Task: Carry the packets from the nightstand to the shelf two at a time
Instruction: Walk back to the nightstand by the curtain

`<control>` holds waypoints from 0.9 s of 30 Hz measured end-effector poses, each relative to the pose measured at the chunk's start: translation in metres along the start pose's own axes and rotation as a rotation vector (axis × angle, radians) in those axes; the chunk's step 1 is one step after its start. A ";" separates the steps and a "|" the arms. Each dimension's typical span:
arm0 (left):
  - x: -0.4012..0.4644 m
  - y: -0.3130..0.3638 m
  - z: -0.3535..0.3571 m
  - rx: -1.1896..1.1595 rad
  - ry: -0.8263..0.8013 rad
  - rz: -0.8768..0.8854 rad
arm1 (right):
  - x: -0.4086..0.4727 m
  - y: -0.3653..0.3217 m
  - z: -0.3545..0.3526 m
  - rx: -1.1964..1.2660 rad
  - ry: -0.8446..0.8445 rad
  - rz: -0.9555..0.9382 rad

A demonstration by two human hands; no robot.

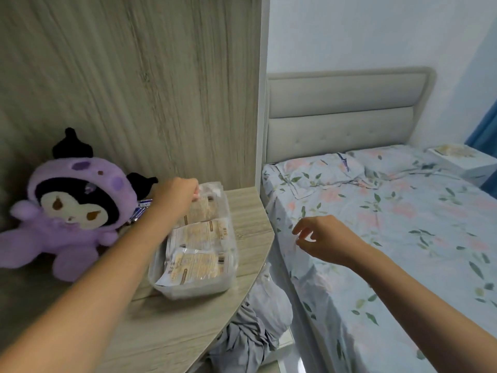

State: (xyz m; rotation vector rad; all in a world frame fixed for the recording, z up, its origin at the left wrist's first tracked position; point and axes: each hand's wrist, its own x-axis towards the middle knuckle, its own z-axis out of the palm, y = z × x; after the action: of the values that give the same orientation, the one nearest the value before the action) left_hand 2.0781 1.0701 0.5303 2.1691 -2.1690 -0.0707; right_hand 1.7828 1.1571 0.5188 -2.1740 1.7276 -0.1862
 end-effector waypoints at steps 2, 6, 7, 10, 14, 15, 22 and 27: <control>0.001 0.002 0.018 0.158 0.124 0.057 | 0.005 -0.003 -0.001 0.013 -0.002 -0.029; -0.007 -0.003 0.032 0.214 0.356 0.093 | 0.014 -0.003 -0.003 0.014 -0.005 -0.080; -0.009 -0.004 0.031 0.212 0.372 0.079 | 0.016 -0.004 -0.003 0.010 -0.008 -0.088; -0.016 -0.002 0.021 0.208 0.391 0.104 | 0.026 -0.007 -0.002 0.001 -0.013 -0.118; -0.039 0.030 -0.004 0.104 0.425 0.251 | 0.034 -0.014 -0.002 -0.003 -0.031 -0.157; -0.045 0.043 -0.009 0.085 0.392 0.287 | 0.034 -0.014 -0.003 0.000 -0.030 -0.157; -0.060 0.142 -0.001 0.119 0.092 0.603 | -0.012 0.027 -0.014 0.028 0.048 0.059; -0.083 0.232 0.031 0.257 -0.224 0.889 | -0.099 0.083 -0.008 0.018 0.123 0.358</control>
State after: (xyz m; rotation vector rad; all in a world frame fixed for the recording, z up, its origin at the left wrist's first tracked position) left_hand 1.8438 1.1527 0.5170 1.1169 -3.1943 0.0220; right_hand 1.6802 1.2356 0.5084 -1.8338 2.1384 -0.2439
